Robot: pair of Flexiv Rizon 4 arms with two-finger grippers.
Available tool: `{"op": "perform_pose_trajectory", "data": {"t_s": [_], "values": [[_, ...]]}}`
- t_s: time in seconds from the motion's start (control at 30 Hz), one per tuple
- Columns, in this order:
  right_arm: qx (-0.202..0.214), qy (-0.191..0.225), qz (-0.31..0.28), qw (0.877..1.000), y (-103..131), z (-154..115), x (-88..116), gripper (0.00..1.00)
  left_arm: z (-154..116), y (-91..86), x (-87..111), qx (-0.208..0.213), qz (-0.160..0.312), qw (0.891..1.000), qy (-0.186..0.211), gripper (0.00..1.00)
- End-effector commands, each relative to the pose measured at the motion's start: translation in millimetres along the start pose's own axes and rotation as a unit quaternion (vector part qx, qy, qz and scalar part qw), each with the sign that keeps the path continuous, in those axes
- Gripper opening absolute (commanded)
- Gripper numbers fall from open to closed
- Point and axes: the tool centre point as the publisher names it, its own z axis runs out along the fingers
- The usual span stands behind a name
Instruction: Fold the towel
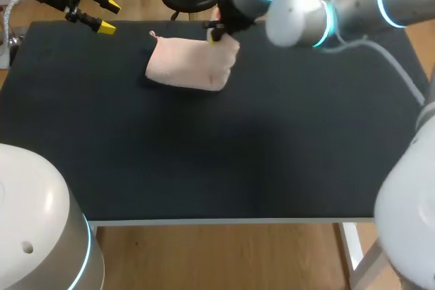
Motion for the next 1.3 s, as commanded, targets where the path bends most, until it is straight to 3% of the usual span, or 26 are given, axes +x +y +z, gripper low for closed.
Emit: {"op": "perform_pose_trajectory", "data": {"t_s": [0.03,0.27,0.43,0.6,0.77,1.0,1.03,1.07,1.1,1.3], "values": [[-0.004,-0.133,-0.035,0.99,12,18,25,0.0,0,1.0,-1.0,0.001,0.001,1.0,0.001,1.0],[-0.01,-0.127,-0.061,0.99,18,32,56,0.0,0,1.0,-1.0,0.001,0.001,1.0,0.001,1.0],[0.002,-0.107,-0.053,0.993,18,40,65,0.0,0,1.0,-1.0,0.001,0.001,1.0,0.001,1.0],[-0.01,-0.108,-0.061,0.992,21,42,75,0.0,0,1.0,-1.0,0.001,0.001,1.0,0.001,1.0],[-0.011,-0.082,-0.054,0.995,26,46,86,0.0,0,1.0,-1.0,0.001,0.001,1.0,0.001,1.0],[-0.011,-0.082,-0.059,0.995,27,53,92,0.0,0,1.0,-1.0,0.001,0.001,1.0,0.001,1.0],[-0.011,-0.08,-0.058,0.995,27,53,92,0.13,0,1.0,-1.0,0.001,0.001,1.0,0.001,1.0],[-0.013,-0.073,-0.057,0.996,27,53,93,0.36,0,1.0,-1.0,0.001,0.001,1.0,0.001,1.0],[-0.018,-0.071,-0.052,0.996,28,53,94,1.0,0,1.0,-1.0,0.001,0.001,1.0,0.001,1.0],[-0.087,-0.03,-0.056,0.994,35,41,103,1.0,0,1.0,-1.0,0.001,0.001,1.0,0.001,1.0]]}}
